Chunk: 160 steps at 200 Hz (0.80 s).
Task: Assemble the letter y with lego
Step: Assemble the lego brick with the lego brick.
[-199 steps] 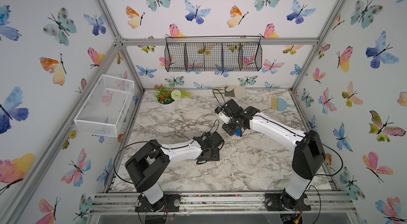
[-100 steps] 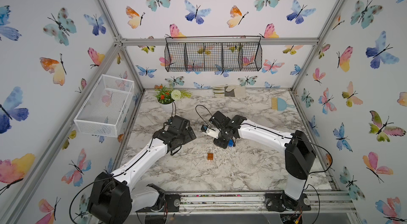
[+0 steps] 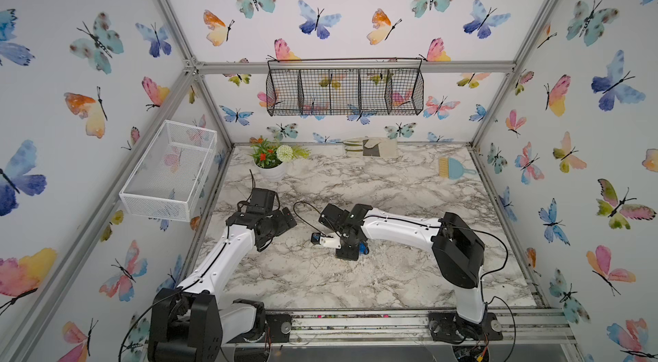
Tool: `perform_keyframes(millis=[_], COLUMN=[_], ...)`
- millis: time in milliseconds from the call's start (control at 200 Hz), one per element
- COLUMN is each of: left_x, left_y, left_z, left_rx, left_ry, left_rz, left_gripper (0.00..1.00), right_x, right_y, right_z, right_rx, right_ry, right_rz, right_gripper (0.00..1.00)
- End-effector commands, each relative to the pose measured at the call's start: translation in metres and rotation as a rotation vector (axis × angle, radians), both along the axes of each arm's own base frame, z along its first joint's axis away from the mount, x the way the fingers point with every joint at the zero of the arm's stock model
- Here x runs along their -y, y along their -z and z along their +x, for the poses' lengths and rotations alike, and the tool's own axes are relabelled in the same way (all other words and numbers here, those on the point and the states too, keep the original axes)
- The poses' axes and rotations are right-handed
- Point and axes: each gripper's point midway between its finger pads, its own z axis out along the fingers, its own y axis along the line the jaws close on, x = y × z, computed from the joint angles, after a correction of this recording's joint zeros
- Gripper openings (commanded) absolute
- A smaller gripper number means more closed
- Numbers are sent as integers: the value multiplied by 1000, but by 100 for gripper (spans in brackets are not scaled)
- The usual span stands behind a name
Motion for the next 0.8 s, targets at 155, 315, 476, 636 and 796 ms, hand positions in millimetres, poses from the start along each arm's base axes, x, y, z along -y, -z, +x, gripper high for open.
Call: perform_keyframes(millis=[155,315,476,636,796], left_x=[4,3,2,3,4], left_y=[9,10,13,15,17], left_z=[-3,-5,-5,-5,-6], left_rx=[-17,-17,-24,-24,-27], left_ry=[29,27,25,24,24], left_rz=[-26,-24,-25,-30,-36], left_gripper=[99,99,100,100,100], right_x=[-1,-3,-1,-1,-2], right_y=[0,0,4,7,10], right_z=[5,4,2,-1,-1], right_rx=[26,23,7,-1,0], right_ry=[-33,-44,-47,-60,-64], right_rz=[-41,-37,-55,-55,-61], right_gripper=[29,29,29,29,29])
